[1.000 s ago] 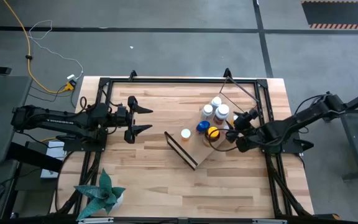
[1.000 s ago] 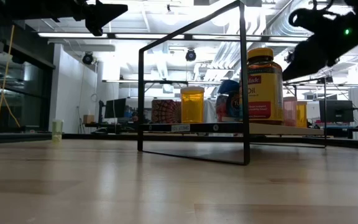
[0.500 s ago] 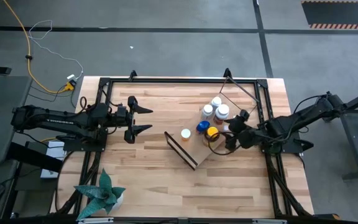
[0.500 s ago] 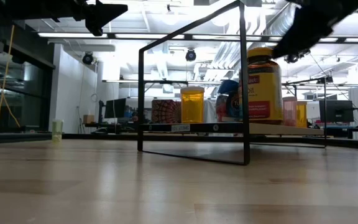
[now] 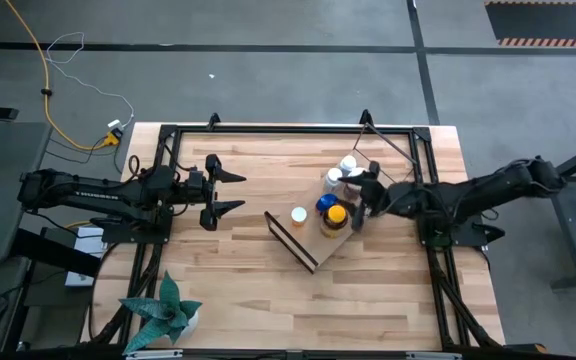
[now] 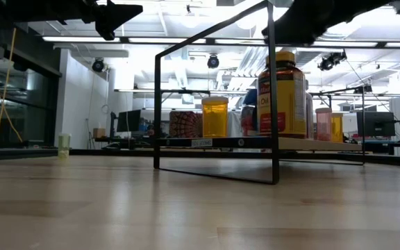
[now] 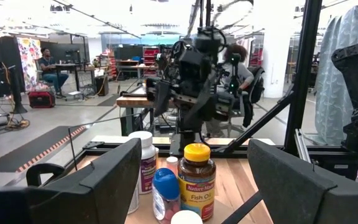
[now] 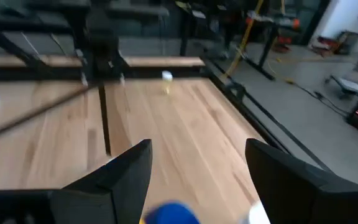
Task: Pick and place medicine bottles onto shelf by color
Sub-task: Put the yellow pill bottle on the shelf
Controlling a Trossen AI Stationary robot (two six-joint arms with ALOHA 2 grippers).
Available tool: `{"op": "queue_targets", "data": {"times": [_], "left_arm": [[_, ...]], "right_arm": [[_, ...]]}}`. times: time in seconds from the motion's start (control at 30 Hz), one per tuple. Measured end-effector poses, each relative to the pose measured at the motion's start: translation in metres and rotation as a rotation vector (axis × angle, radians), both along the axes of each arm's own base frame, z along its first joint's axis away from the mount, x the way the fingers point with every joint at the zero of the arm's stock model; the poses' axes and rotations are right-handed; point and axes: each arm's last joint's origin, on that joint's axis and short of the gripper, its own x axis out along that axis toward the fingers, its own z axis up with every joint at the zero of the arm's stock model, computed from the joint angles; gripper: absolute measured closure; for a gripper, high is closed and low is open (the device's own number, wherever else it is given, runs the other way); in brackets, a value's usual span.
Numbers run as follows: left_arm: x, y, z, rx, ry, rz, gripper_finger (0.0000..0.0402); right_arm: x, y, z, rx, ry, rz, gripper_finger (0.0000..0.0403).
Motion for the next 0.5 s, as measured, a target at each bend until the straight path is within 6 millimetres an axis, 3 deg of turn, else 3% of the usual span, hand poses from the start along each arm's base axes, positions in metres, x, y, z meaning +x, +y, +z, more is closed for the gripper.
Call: {"op": "queue_targets", "data": {"times": [0.3,0.5], "left_arm": [[0.0,0.0,0.0,-0.001,0.005,0.0,0.0119],[0.0,0.002,-0.005,-0.027,0.049,0.051,0.0119]], "right_arm": [[0.024,-0.024,0.008,0.003,-0.185,0.176,0.0153],[0.048,-0.03,-0.007,0.019,-0.236,0.228,0.0153]]}}
